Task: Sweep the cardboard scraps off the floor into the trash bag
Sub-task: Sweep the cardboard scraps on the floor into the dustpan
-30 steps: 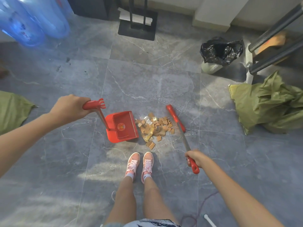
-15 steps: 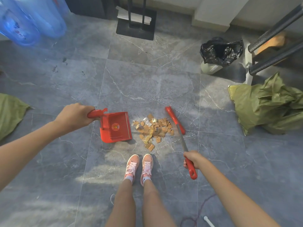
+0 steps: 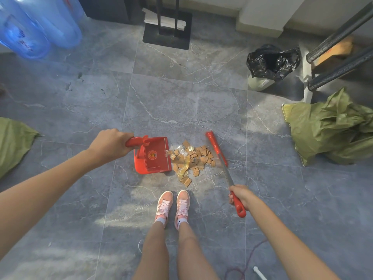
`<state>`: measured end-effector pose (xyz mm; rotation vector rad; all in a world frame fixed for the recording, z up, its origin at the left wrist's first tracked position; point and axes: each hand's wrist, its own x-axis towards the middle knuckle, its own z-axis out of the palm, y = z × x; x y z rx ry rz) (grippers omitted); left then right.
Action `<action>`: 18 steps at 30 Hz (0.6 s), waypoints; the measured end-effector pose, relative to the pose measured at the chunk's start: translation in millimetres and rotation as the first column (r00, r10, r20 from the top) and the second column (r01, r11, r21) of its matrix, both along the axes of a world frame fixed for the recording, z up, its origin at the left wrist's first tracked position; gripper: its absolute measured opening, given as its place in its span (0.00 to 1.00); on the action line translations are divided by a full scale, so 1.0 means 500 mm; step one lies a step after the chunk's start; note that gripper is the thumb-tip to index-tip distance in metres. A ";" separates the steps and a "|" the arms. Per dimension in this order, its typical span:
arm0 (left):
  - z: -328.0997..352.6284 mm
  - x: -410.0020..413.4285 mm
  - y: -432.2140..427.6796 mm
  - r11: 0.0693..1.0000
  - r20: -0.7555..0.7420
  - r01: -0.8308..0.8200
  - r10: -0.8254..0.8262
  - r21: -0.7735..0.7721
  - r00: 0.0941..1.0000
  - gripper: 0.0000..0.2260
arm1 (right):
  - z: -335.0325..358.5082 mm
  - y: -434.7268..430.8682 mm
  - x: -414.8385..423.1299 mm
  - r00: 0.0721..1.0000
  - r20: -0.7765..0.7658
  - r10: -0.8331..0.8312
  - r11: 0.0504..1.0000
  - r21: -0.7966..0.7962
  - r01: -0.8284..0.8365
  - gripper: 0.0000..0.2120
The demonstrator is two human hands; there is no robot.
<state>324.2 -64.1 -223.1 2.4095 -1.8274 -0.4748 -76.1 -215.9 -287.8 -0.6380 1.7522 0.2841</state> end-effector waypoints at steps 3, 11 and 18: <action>-0.001 -0.004 -0.001 1.000 0.027 0.016 -0.016 -0.019 1.000 0.18 | 0.002 0.007 0.011 0.999 0.000 -0.047 0.999 -0.013 0.047 0.07; -0.008 -0.006 -0.024 0.997 -0.002 0.072 -0.072 0.005 0.997 0.15 | 0.022 0.015 0.079 1.000 0.005 0.009 1.000 -0.009 -0.009 0.04; -0.021 -0.039 -0.040 0.994 -0.054 0.065 -0.061 0.091 0.997 0.18 | 0.014 0.051 0.144 0.987 0.050 0.150 0.989 0.008 -0.151 0.07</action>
